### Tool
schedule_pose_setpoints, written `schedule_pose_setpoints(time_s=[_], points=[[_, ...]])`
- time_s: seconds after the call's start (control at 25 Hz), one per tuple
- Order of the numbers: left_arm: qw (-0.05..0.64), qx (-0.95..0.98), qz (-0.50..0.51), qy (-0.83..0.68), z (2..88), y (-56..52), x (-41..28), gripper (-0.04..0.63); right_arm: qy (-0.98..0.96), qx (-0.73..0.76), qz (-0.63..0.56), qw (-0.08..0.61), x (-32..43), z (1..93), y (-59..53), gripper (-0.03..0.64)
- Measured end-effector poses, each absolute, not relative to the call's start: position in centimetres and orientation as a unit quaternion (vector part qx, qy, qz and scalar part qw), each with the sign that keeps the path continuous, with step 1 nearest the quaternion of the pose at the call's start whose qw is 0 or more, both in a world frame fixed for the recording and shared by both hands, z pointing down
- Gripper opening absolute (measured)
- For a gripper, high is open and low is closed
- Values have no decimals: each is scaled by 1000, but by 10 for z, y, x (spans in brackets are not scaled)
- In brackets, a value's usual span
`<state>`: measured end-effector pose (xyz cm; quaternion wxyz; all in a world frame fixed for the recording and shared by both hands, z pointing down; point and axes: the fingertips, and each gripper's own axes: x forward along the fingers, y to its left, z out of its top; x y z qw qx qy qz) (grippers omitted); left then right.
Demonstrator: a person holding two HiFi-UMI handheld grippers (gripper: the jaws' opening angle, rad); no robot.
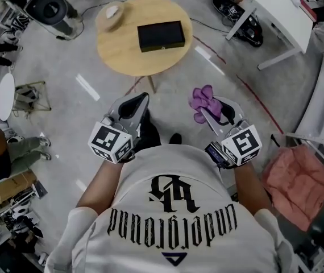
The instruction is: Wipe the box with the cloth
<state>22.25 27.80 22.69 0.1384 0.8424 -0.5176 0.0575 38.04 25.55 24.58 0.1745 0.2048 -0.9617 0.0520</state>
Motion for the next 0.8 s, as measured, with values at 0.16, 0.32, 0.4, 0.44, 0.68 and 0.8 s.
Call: schedule_pose_setpoints(time_s=[0.16,0.32,0.4,0.44,0.68,0.8], points=[[132,843,56,-518,223,289,243,6,-964,203,53,166,398,242,267,144],[129,844,55,-518,220,290,250,6,-965,203,49,158,404,236,268,143],[127,845,55,-517,219,290,251,6,-966,203,46,156,404,233,267,143],[126,845,55,-517,217,290,251,6,-966,203,43,154,402,231,267,143],[127,847,54,-513,212,289,252,6,-967,201,39,152,400,224,266,143],[127,849,55,-509,209,287,255,6,-967,201,46,148,401,221,266,143]])
